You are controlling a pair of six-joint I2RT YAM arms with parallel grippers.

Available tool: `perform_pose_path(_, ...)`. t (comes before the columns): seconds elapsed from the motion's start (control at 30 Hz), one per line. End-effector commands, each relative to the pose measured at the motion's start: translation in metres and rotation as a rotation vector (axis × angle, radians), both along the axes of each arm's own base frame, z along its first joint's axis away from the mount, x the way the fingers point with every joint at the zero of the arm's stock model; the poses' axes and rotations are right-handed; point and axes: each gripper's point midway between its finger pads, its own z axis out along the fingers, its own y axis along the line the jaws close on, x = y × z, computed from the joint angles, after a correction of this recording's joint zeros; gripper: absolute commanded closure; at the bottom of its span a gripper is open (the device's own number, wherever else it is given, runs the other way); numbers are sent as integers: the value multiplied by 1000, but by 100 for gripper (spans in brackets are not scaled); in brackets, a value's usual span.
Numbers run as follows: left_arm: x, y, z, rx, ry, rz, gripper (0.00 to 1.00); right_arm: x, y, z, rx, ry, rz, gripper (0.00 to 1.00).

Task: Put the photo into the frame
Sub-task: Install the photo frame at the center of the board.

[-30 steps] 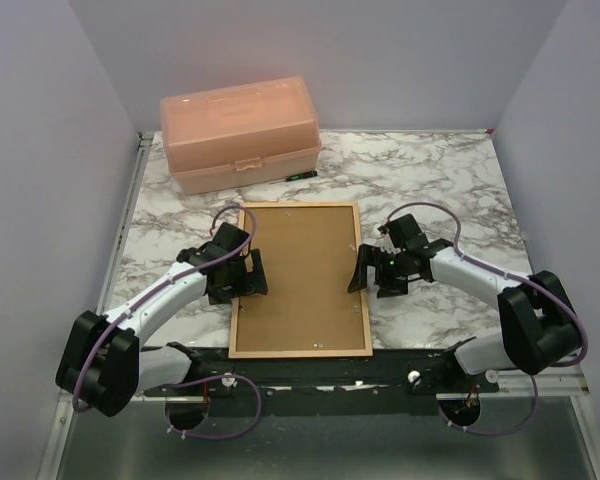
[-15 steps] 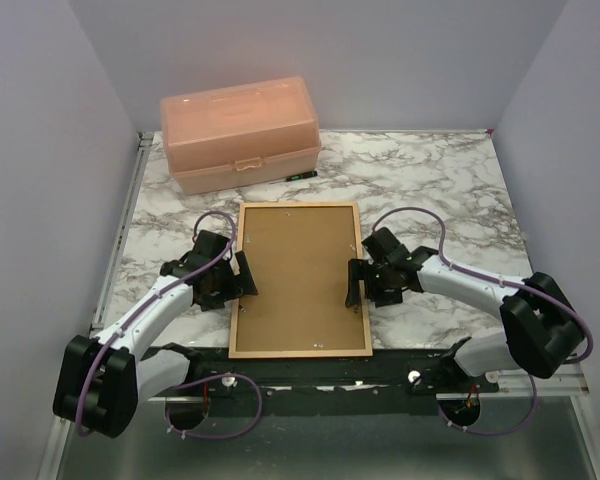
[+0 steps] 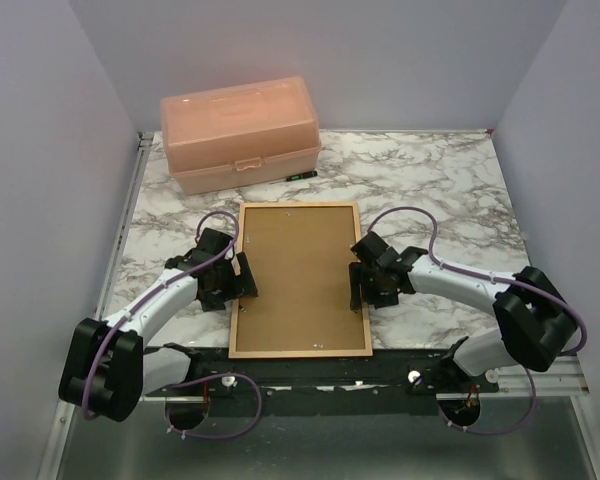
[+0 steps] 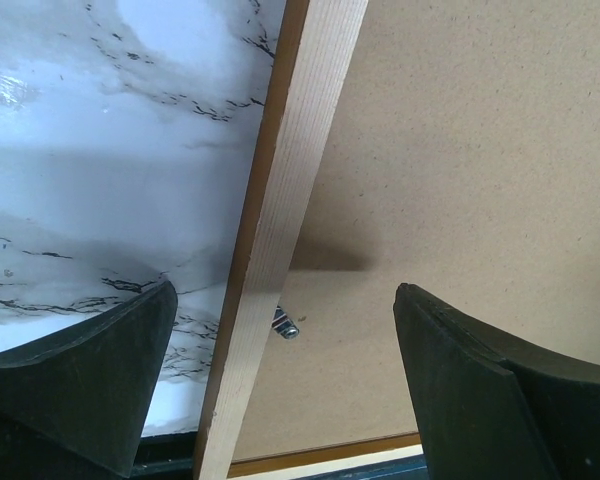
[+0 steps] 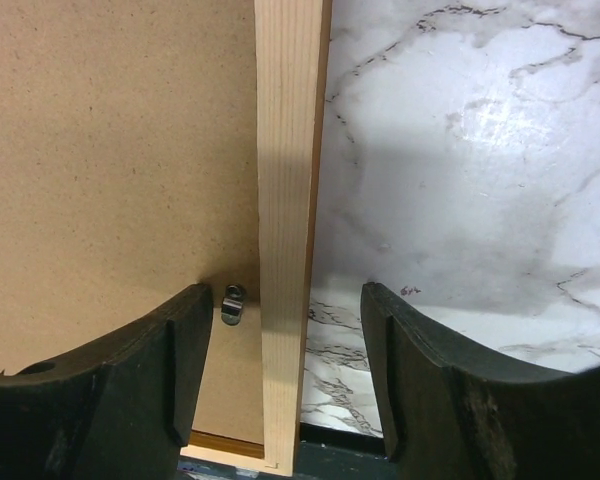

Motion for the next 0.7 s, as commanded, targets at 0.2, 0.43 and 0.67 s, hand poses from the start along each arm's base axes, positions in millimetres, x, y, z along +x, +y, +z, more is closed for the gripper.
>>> perform_pose_path(0.2,-4,-1,-15,6,41,-20,13,-22,-20,-21,-156,70,5,42)
perform_pose_path(0.43,-4,-1,-15,7,39,-24,14,-26,-24,-23,-206,68,16,62)
perform_pose_path(0.67,-3,-2,-15,5,33,-27,16,-24,-27,-22,-262,52,32,82)
